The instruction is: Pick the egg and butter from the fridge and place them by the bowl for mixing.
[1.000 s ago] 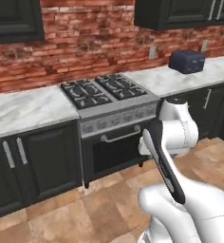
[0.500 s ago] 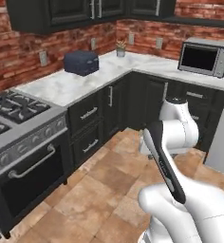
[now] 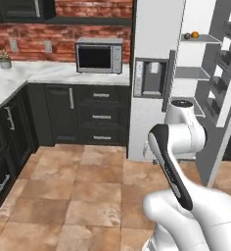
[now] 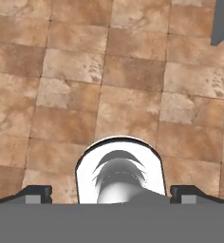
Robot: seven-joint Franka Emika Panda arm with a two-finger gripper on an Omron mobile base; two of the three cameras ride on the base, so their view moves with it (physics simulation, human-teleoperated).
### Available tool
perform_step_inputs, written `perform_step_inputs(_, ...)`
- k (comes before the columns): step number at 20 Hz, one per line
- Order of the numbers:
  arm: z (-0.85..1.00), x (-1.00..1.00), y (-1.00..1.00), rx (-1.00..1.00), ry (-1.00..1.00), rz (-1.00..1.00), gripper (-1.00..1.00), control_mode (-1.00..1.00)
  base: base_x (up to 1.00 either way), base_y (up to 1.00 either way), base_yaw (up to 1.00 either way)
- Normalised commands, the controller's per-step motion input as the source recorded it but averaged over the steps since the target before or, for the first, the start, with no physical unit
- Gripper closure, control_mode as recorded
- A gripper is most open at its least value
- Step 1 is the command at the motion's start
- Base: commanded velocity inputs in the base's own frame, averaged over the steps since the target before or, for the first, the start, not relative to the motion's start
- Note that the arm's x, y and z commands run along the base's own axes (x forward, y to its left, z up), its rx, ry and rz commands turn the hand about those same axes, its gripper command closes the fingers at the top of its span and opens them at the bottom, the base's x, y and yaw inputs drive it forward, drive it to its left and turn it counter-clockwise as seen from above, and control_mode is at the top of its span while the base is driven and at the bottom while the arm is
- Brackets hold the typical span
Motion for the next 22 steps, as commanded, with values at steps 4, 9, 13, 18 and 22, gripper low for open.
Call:
perform_step_inputs(4,0.00,0.00,0.00,0.00,0.00,0.00,-1.00,1.00,0.01,-0.26,-0.83)
perform_step_inputs(9,0.00,0.00,0.00,0.00,0.00,0.00,-1.00,1.00,0.42,0.06,-0.50)
perform_step_inputs(13,0.00,0.00,0.00,0.00,0.00,0.00,-1.00,1.00,0.70,0.13,-0.33)
perform_step_inputs(18,0.00,0.00,0.00,0.00,0.00,0.00,-1.00,1.00,0.75,0.34,-0.23)
perform_step_inputs(22,0.00,0.00,0.00,0.00,0.00,0.00,-1.00,1.00,0.67,0.25,-0.12)
